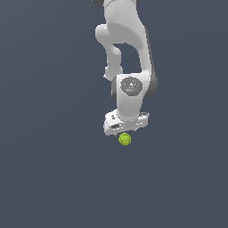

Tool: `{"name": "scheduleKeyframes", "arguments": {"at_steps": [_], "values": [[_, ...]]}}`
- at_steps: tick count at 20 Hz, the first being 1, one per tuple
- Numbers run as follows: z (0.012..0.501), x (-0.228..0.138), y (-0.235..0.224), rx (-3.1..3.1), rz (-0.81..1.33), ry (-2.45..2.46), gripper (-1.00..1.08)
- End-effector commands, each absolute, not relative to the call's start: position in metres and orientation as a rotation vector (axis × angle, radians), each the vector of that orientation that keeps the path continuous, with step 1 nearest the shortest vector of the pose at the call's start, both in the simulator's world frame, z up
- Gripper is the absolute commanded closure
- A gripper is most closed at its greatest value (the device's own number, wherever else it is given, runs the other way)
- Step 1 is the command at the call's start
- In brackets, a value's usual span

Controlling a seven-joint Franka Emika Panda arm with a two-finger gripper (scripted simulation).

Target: Pick up the object and move it to a goal position.

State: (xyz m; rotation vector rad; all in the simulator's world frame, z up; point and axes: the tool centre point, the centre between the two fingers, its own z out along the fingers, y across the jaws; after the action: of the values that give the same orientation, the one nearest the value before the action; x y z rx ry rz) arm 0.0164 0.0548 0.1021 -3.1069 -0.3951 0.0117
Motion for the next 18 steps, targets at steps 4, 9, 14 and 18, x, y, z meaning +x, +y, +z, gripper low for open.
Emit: {"name": "scheduleKeyframes", "arguments": {"at_steps": [4, 9, 14, 18], "values": [[0.092, 0.021, 0.059, -3.108, 0.0, -0.456, -0.92], [0.089, 0.02, 0.059, -3.108, 0.003, -0.45, -0.92], [0.067, 0.02, 0.059, -3.108, 0.002, -0.454, -0.92], [0.048, 0.02, 0.059, -3.108, 0.0, -0.457, -0.92]]}}
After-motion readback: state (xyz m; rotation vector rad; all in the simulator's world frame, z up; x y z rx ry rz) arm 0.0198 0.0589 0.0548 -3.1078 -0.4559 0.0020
